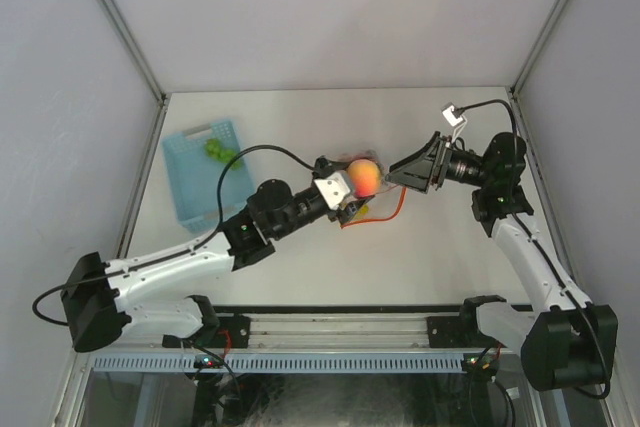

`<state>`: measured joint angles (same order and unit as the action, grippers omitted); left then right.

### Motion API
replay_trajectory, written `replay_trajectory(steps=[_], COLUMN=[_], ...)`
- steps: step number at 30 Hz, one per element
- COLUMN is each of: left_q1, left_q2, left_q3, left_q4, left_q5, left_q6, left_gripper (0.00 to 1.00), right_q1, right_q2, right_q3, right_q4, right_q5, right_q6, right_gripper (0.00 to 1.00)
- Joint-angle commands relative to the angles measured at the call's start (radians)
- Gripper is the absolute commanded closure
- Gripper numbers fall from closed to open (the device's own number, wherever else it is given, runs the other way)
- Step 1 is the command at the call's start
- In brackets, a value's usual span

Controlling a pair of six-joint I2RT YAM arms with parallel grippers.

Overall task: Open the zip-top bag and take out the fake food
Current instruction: Place the fake fruit in the bin.

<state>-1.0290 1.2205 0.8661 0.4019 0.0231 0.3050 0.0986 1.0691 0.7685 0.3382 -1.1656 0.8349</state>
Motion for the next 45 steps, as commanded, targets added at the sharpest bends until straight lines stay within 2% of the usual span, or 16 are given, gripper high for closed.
replay_trajectory(steps=[1,9,17,22,28,45], left_q1=[0.046,0.200,0.421,0.618,0.767,0.895], left_q2=[-0.108,-0.276,-0.385,-0.433,-0.441,-0.383], left_q3=[-0.098,-0.231,-0.239,-0.236,-0.207,-0.125], left_q4=[0.032,-0.019,-0.302,-0.440,-0.543,-0.714], left_q5=[-0.018,-0.057,-0.148,-0.070,0.005,-0.025], left_q6=[-0.153,-0.463,-0.738,-0.860,-0.917,-0.923], left_gripper=[0.91,0.93,0.96,1.00,1.00,1.00], right_q1=[-0.015,-0.042,-0.047,-0.049,-0.049,-0.054], right_q2=[-0.027,-0.034,-0.026,-0.023,-0.018,-0.012], right_q3=[0.045,0.083,0.085,0.086,0.086,0.085], right_q4=[-0.042,-0.278,-0.363,-0.406,-0.439,-0.439], right_q5=[-0.050,-0.061,-0.054,-0.047,-0.037,-0.028], right_q6=[-0.107,-0.390,-0.491,-0.537,-0.572,-0.578], right_gripper=[0.12,0.13,0.13,0.13,0.13,0.13])
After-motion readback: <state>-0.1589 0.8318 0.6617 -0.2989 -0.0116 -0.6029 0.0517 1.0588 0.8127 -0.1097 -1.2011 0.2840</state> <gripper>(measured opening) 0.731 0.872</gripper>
